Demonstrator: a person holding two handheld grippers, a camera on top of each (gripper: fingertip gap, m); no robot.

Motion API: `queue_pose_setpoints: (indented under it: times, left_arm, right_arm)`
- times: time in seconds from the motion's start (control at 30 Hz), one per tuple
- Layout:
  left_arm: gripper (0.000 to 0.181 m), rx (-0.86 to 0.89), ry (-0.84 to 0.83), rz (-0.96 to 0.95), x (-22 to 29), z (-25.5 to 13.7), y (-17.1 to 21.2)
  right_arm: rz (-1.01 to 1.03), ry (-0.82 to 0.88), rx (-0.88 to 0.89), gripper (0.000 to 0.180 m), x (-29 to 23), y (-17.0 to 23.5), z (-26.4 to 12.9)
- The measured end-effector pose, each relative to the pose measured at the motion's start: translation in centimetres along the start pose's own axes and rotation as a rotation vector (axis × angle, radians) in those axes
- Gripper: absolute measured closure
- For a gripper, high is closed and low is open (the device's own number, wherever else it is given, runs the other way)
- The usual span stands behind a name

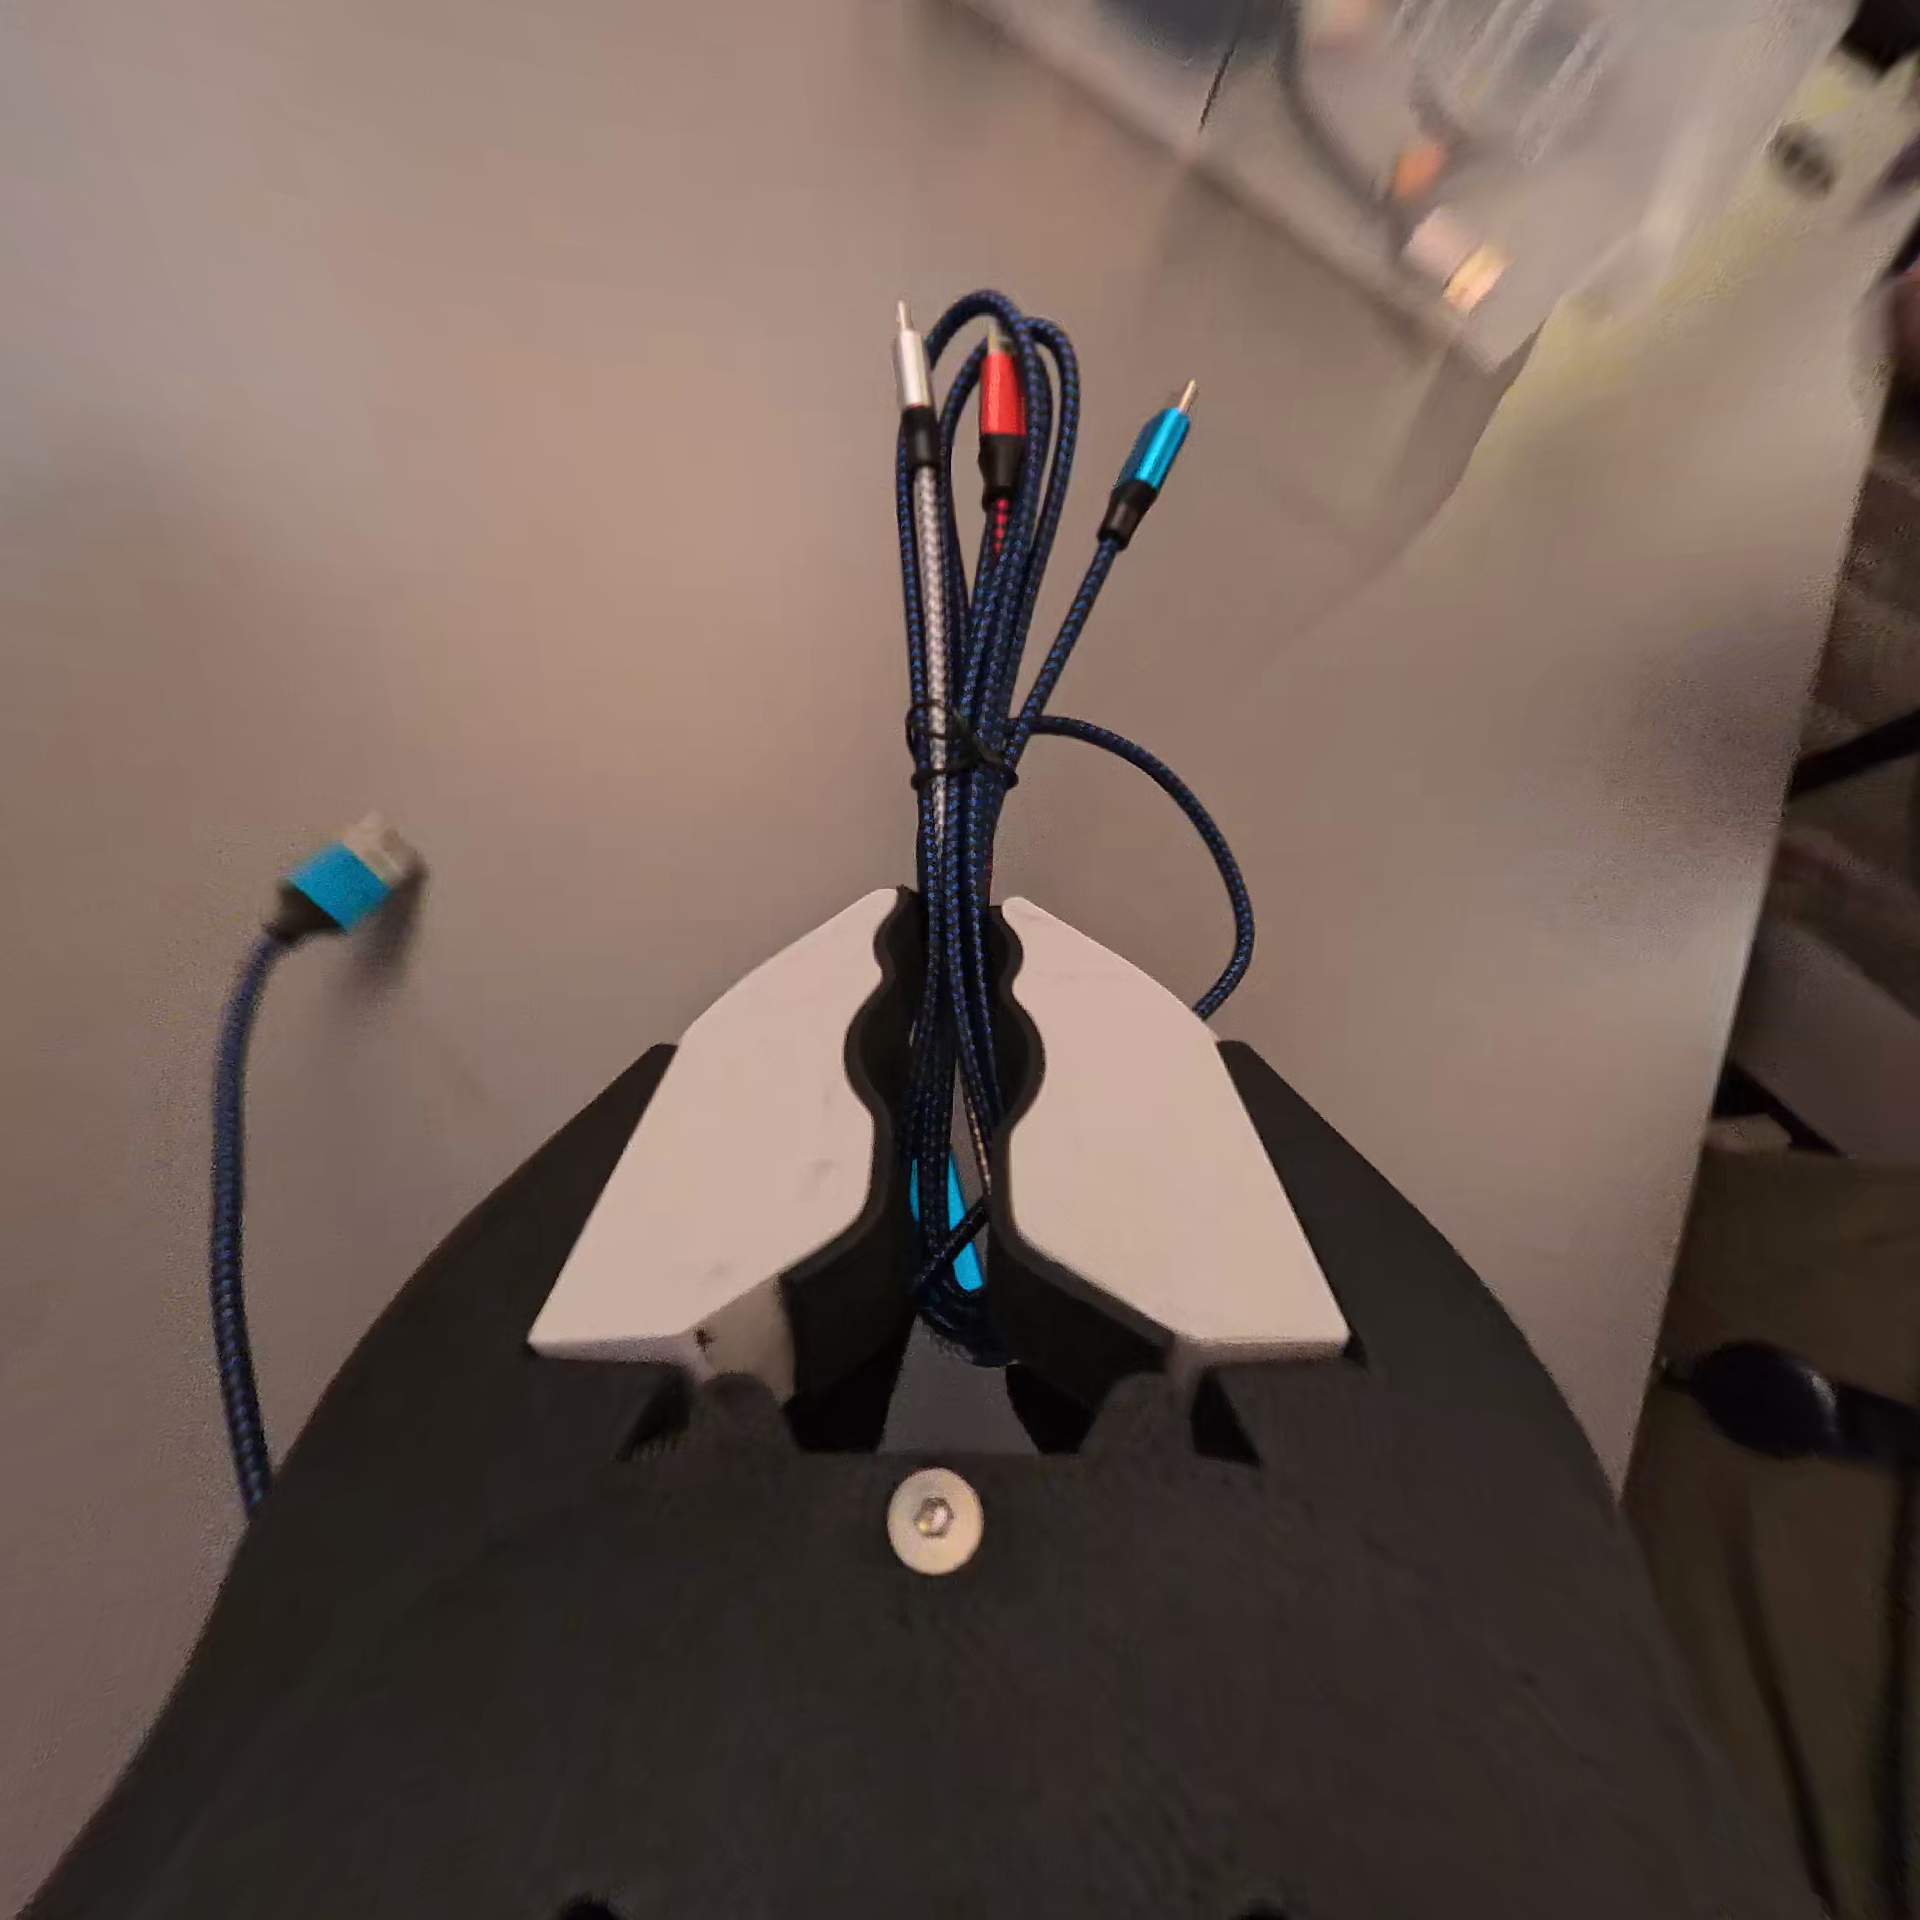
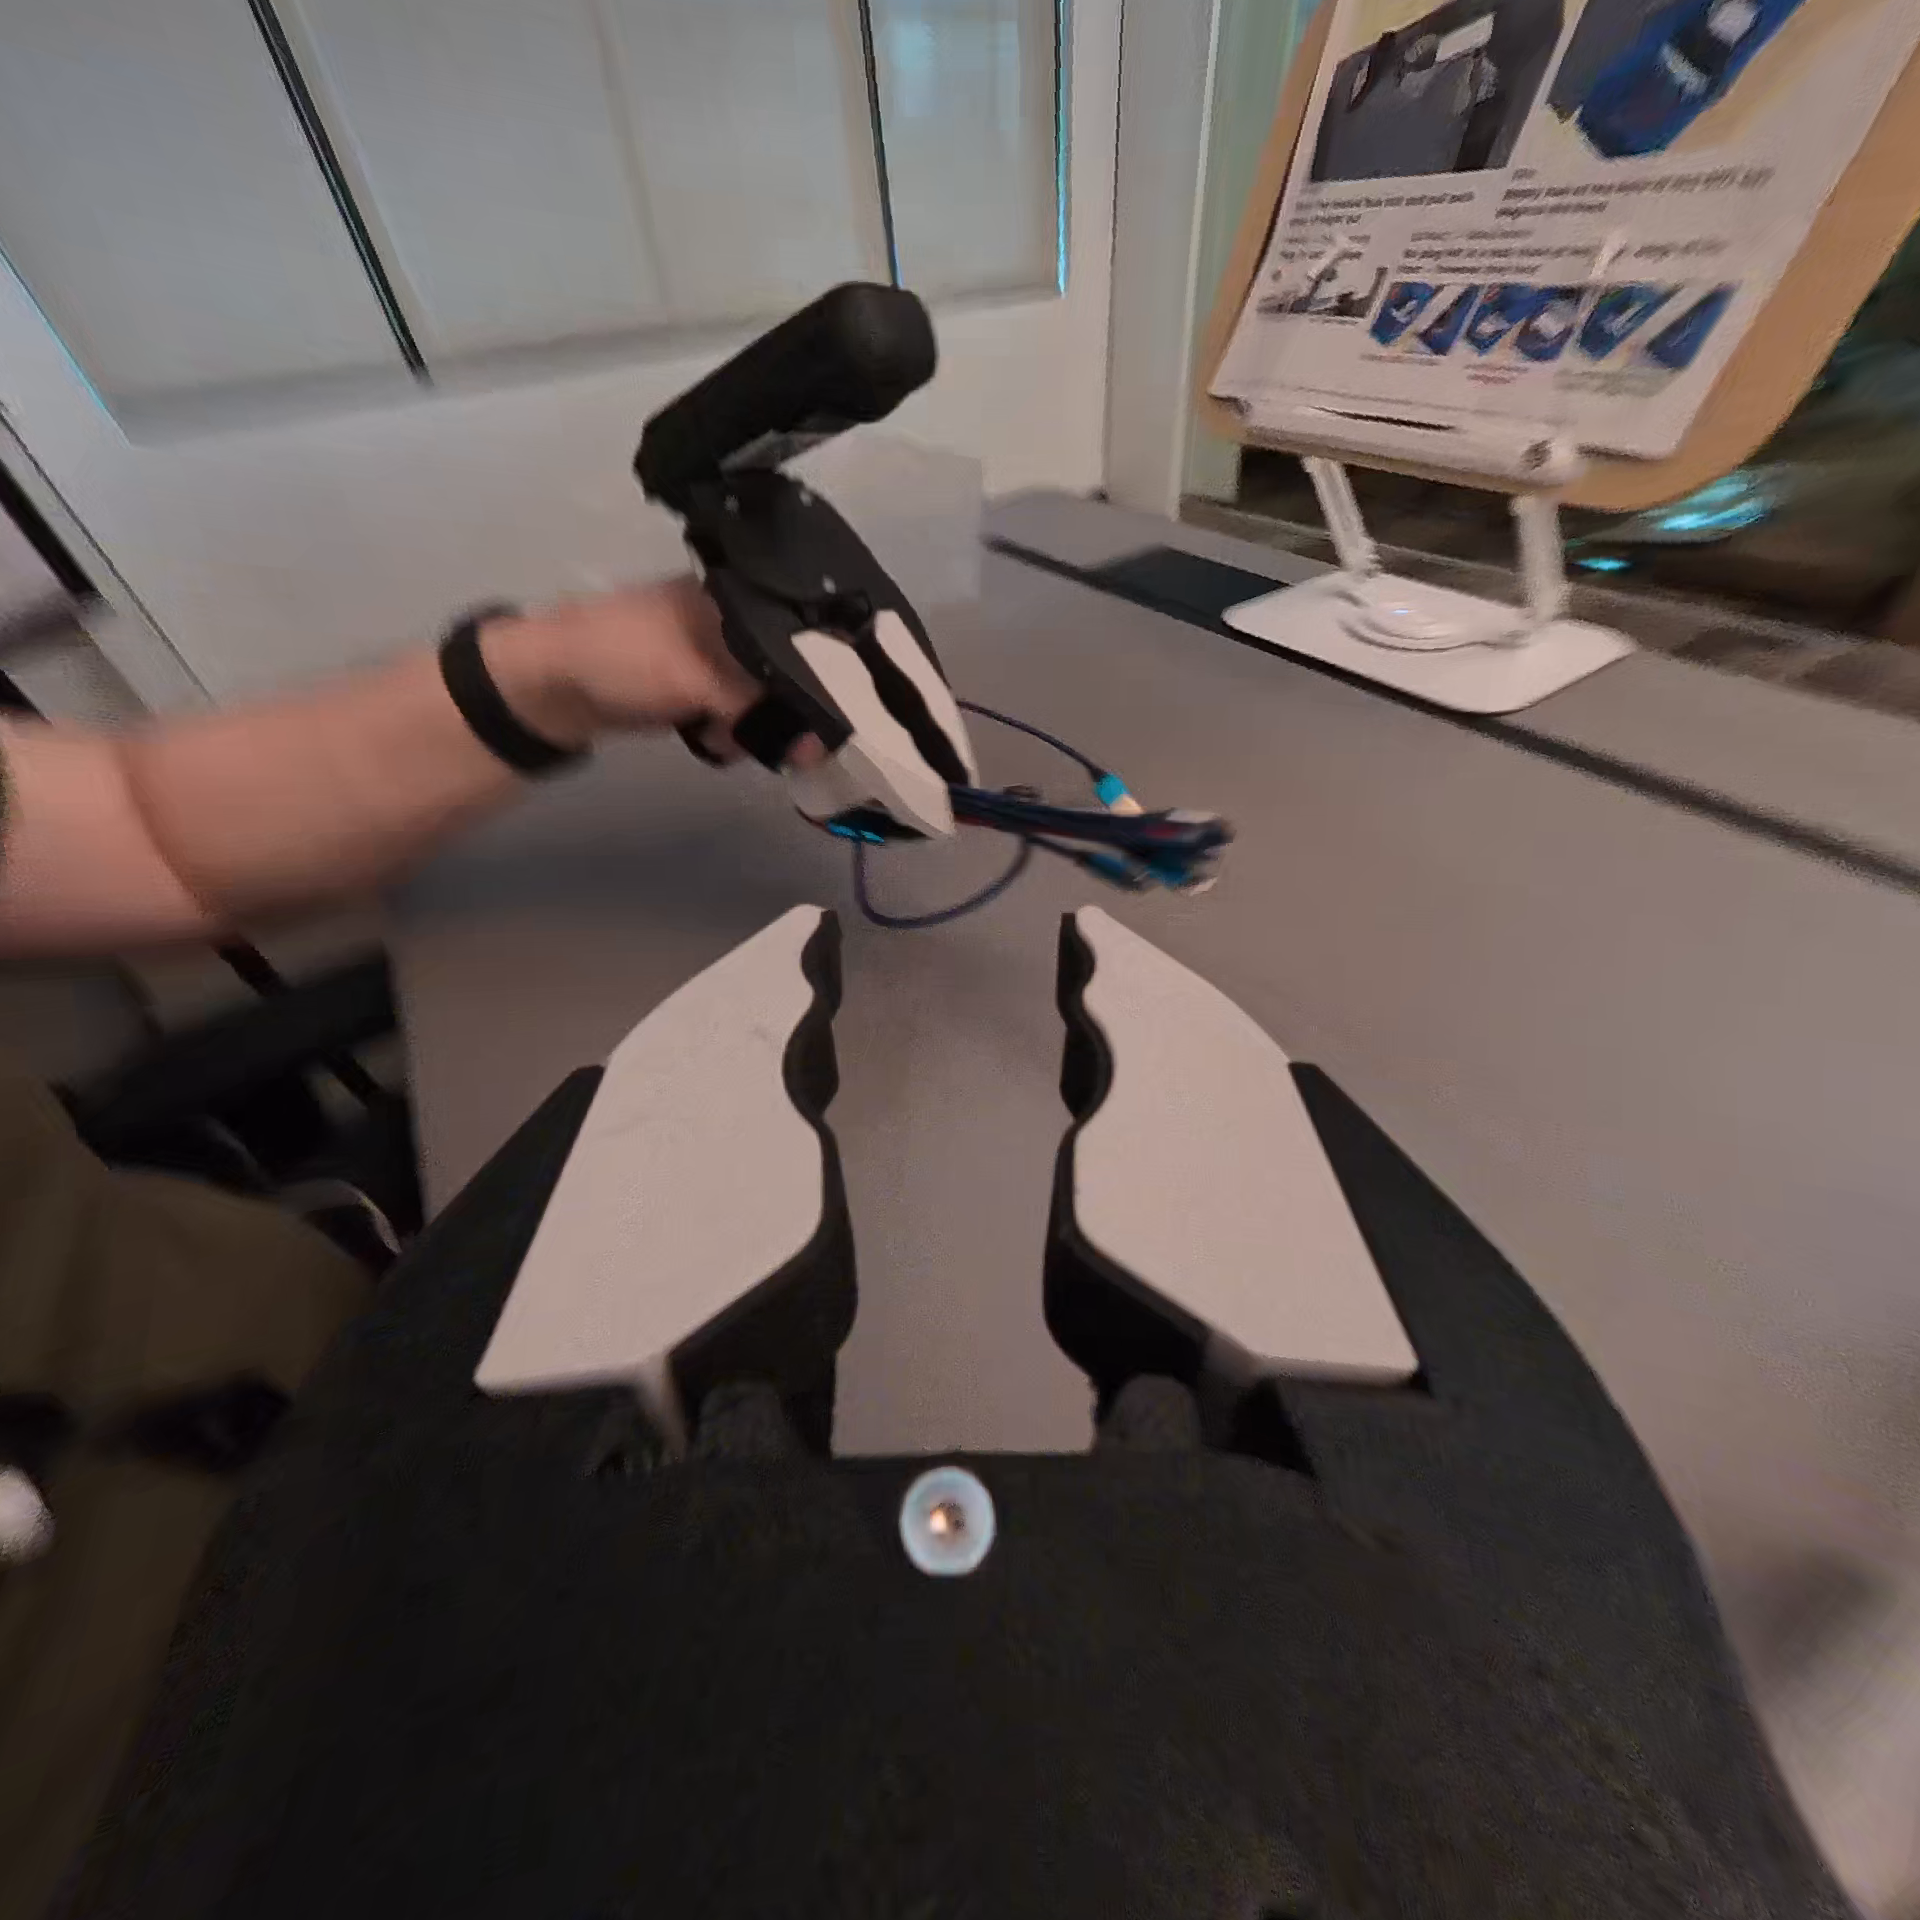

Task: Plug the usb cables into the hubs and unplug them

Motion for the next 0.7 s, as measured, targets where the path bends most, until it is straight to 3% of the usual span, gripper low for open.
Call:
queue_pose_setpoints:
  times: [0.03, 0.13, 0.27, 0.3, 0.33, 0.4, 0.47, 0.53, 0.7]
  left_arm:
    - [0.171, 0.058, -0.016, 0.011, 0.5, -1.1, -0.7]
    - [0.171, 0.234, -0.056, 0.06, 2.6, -4.0, -2.4]
    - [0.171, 0.356, -0.021, 0.103, 5.5, -5.3, -3.6]
    - [0.17, 0.366, 0.022, 0.111, 6.1, -5.2, -3.7]
    - [0.168, 0.379, 0.075, 0.109, 6.6, -5.3, -3.7]
    - [0.157, 0.446, 0.208, 0.084, 7.2, -6.4, -3.7]
    - [0.136, 0.565, 0.327, 0.044, 7.3, -9.1, -3.2]
    - [0.134, 0.705, 0.351, 0.031, 7.0, -12.3, -1.7]
    - [0.132, 0.715, 0.16, 0.001, 5.5, -16.1, 3.5]
  right_arm:
    - [0.1, -0.043, 0.042, 0.14, 0.0, 0.3, 1.6]
    - [0.325, -0.195, 0.172, 0.132, -0.1, 0.0, 5.8]
    - [0.429, -0.343, 0.292, 0.118, -0.3, -3.7, 9.9]
    - [0.444, -0.355, 0.288, 0.125, -0.2, -4.5, 10.5]
    - [0.452, -0.395, 0.298, 0.156, -0.2, -5.3, 10.7]
    - [0.427, -0.473, 0.297, 0.162, -0.5, -6.5, 10.4]
    - [0.374, -0.436, 0.246, 0.164, -0.2, -7.6, 9.2]
    - [0.293, -0.399, 0.225, 0.167, 0.3, -10.3, 6.0]
    - [0.057, -0.178, 0.059, 0.166, 1.6, -18.3, -6.4]
Point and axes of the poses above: each gripper's, where its closed fingertips meet, z out along the fingers, y out of its underside, x = y × z across the jaws, the point moved 7 cm from there along -z, back along the fingers, and after that the axes turned 8 degrees about -x, right-handed, at the moved point
